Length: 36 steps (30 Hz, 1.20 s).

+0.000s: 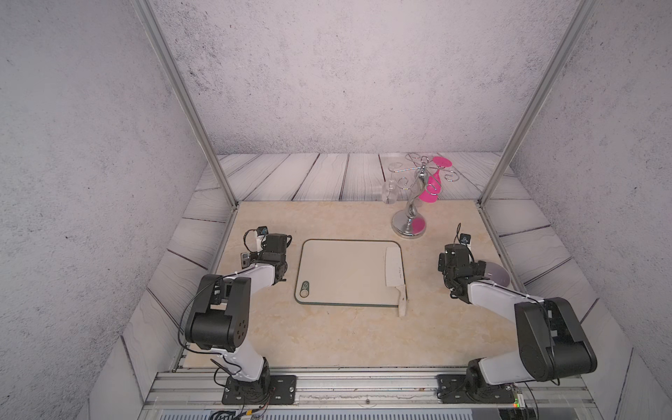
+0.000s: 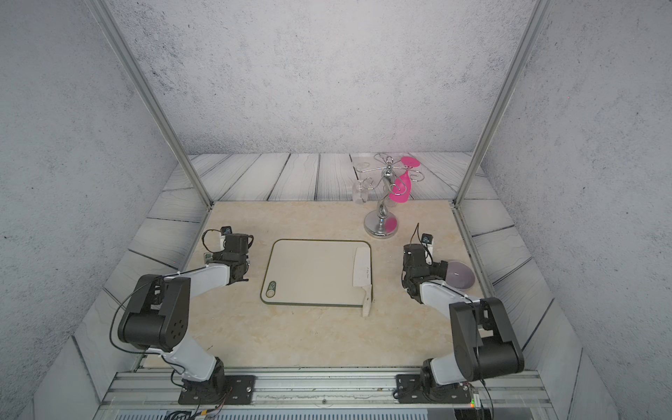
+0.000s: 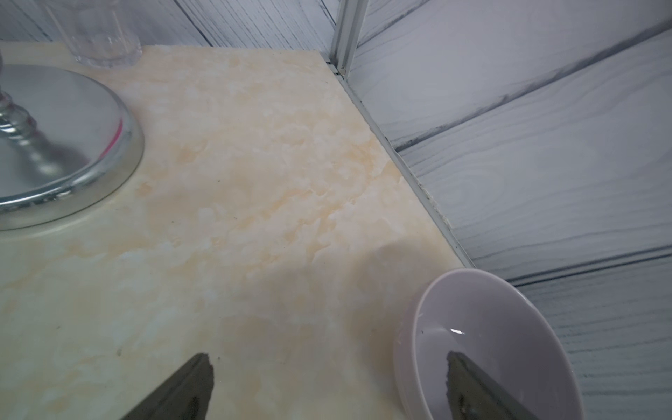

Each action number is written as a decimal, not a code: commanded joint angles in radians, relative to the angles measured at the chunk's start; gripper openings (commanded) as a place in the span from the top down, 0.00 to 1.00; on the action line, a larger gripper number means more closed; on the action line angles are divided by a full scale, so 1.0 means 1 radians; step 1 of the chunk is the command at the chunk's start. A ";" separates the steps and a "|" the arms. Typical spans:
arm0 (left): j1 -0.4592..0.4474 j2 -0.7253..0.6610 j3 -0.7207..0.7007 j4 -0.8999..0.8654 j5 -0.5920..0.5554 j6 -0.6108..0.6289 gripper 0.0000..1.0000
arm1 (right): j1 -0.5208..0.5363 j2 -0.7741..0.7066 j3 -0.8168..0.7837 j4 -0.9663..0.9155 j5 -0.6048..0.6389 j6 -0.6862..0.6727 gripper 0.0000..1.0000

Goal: Align the knife with the edge of the cutting board
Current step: Reset both arms

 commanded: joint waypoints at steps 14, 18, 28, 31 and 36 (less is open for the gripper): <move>0.087 -0.137 -0.219 0.382 0.332 0.075 0.00 | -0.104 0.053 -0.110 0.390 -0.297 -0.115 0.01; 0.087 -0.141 -0.231 0.402 0.350 0.081 0.00 | -0.106 0.114 -0.189 0.601 -0.341 -0.149 0.01; 0.093 -0.114 -0.324 0.591 0.480 0.133 0.00 | -0.107 0.073 -0.154 0.473 -0.345 -0.141 0.01; 0.093 -0.118 -0.323 0.580 0.480 0.132 0.00 | -0.106 0.073 -0.155 0.472 -0.346 -0.140 0.01; 0.092 -0.119 -0.321 0.577 0.482 0.132 0.00 | -0.107 0.075 -0.155 0.475 -0.346 -0.142 0.01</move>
